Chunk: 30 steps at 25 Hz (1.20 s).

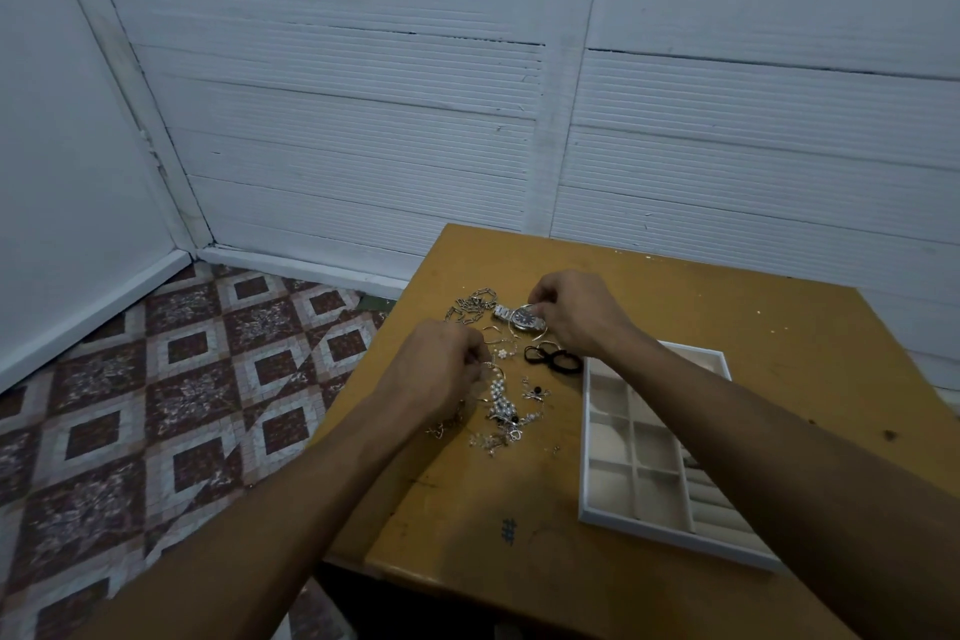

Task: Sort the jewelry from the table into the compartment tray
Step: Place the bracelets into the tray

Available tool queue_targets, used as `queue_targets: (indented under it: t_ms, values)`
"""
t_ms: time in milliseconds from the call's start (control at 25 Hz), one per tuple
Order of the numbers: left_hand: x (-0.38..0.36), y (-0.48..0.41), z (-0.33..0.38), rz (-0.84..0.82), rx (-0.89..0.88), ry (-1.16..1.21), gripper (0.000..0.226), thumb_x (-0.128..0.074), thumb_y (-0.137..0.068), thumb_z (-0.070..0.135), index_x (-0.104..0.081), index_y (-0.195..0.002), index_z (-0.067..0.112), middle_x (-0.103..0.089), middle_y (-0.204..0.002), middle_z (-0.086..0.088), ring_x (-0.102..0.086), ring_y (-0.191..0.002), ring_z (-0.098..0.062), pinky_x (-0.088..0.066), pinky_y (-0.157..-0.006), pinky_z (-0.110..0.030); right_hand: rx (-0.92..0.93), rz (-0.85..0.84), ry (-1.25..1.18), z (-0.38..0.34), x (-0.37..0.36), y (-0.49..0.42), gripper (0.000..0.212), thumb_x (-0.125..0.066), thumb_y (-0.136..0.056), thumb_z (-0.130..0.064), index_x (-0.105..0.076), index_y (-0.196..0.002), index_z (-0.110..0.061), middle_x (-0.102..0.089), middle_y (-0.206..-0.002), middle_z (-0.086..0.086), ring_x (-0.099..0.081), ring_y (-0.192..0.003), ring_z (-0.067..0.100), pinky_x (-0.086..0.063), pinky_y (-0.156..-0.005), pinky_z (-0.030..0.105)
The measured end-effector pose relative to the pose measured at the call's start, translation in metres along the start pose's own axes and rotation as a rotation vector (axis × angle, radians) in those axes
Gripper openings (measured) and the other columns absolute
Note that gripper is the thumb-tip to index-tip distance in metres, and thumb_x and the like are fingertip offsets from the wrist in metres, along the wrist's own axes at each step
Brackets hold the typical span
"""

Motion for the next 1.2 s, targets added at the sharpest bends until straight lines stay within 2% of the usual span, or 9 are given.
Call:
queue_targets:
  t_ms: [240, 480, 680, 920, 1000, 1080, 1200]
  values:
    - [-0.01, -0.018, 0.03, -0.006, -0.018, 0.038, 0.012, -0.071, -0.085, 0.012, -0.074, -0.096, 0.012, -0.074, -0.09, -0.001, -0.067, -0.082, -0.01, -0.056, -0.08, -0.03, -0.075, 0.054, -0.024, 0.036, 0.028, 0.017, 0.015, -0.061, -0.092, -0.013, -0.072, -0.101, -0.007, -0.07, -0.103, 0.01, -0.059, -0.082, 0.017, -0.042, -0.071, 0.023]
    - [-0.028, -0.034, 0.062, -0.045, -0.015, 0.066, 0.015, -0.071, -0.083, 0.013, -0.075, -0.097, 0.014, -0.074, -0.091, -0.001, -0.065, -0.078, -0.01, -0.052, -0.071, -0.02, -0.177, 0.092, -0.036, 0.083, 0.057, 0.037, 0.013, -0.061, -0.091, -0.013, -0.073, -0.098, -0.01, -0.069, -0.098, 0.007, -0.058, -0.079, 0.015, -0.04, -0.063, 0.019]
    - [-0.036, -0.04, 0.083, -0.073, -0.062, 0.066, 0.011, -0.07, -0.083, 0.012, -0.077, -0.091, 0.015, -0.075, -0.085, 0.001, -0.064, -0.072, -0.008, -0.05, -0.066, -0.019, -0.209, 0.12, -0.016, 0.112, 0.075, 0.053, 0.013, -0.062, -0.09, -0.012, -0.073, -0.096, -0.011, -0.071, -0.096, 0.007, -0.06, -0.078, 0.015, -0.041, -0.068, 0.021]
    - [-0.036, -0.04, 0.092, -0.066, -0.08, 0.077, 0.013, -0.069, -0.083, 0.013, -0.077, -0.093, 0.015, -0.075, -0.086, 0.001, -0.066, -0.074, -0.009, -0.051, -0.069, -0.021, -0.217, 0.117, 0.038, 0.132, 0.08, 0.066, 0.016, -0.058, -0.089, -0.006, -0.073, -0.09, -0.011, -0.071, -0.097, 0.006, -0.059, -0.081, 0.014, -0.043, -0.069, 0.022]
    - [-0.036, -0.04, 0.093, -0.069, -0.081, 0.064, 0.013, -0.07, -0.084, 0.014, -0.077, -0.094, 0.015, -0.075, -0.087, 0.001, -0.064, -0.073, -0.009, -0.049, -0.067, -0.019, -0.237, 0.109, 0.027, 0.135, 0.077, 0.069, 0.016, -0.058, -0.089, -0.007, -0.072, -0.086, -0.015, -0.071, -0.094, 0.004, -0.062, -0.079, 0.015, -0.049, -0.068, 0.027]
    - [-0.036, -0.04, 0.095, -0.069, -0.08, 0.054, 0.013, -0.07, -0.084, 0.015, -0.077, -0.095, 0.016, -0.075, -0.087, 0.001, -0.061, -0.069, -0.007, -0.046, -0.064, -0.017, -0.267, 0.101, 0.026, 0.138, 0.075, 0.071, 0.014, -0.06, -0.088, -0.012, -0.07, -0.083, -0.019, -0.071, -0.089, 0.001, -0.065, -0.081, 0.018, -0.055, -0.077, 0.036]
    - [-0.038, -0.04, 0.096, -0.068, -0.071, 0.055, 0.013, -0.07, -0.084, 0.017, -0.077, -0.095, 0.016, -0.074, -0.087, 0.002, -0.058, -0.066, -0.005, -0.039, -0.058, -0.009, -0.302, 0.097, 0.063, 0.141, 0.073, 0.073, 0.013, -0.062, -0.088, -0.019, -0.068, -0.08, -0.026, -0.071, -0.083, -0.006, -0.065, -0.085, 0.017, -0.049, -0.09, 0.045]
Point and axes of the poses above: each hand's wrist, its own y-axis away from the middle knuckle, its own x-axis out of the back of the hand, z = x × y, the point moved 3 cm from there along -y, towards the middle knuckle
